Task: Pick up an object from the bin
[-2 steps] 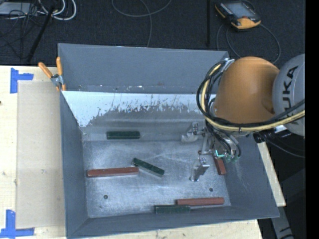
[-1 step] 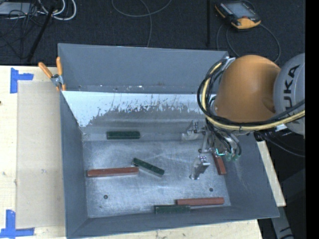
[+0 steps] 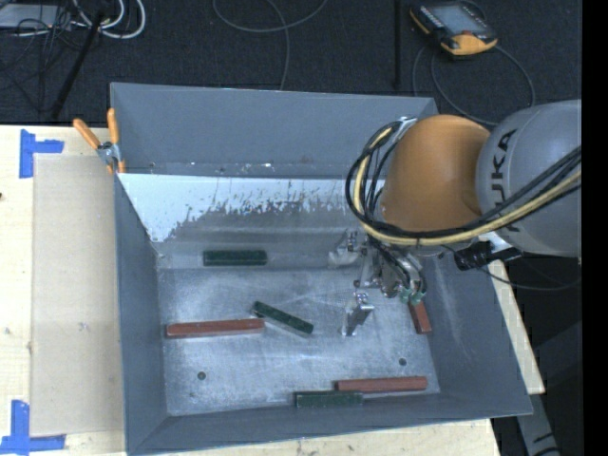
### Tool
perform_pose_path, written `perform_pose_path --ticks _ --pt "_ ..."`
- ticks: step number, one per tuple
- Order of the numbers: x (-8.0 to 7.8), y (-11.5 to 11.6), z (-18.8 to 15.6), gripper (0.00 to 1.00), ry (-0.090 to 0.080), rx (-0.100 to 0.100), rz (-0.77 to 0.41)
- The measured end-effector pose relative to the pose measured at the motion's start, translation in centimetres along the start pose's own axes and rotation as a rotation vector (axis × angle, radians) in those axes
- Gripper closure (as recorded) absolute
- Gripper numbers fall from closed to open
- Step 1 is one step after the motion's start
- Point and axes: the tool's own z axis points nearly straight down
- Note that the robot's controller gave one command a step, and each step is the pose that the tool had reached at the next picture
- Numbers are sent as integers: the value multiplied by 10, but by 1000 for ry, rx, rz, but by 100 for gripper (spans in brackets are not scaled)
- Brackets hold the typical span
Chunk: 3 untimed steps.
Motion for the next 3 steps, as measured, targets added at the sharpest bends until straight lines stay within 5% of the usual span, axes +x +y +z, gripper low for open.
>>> perform_pose_path --ticks 1,2,3 --pt "24 31 33 0 10 1 12" --pt "-12 45 95 100 -6 -1 -44" --pt "-12 45 95 100 -6 -1 -44"
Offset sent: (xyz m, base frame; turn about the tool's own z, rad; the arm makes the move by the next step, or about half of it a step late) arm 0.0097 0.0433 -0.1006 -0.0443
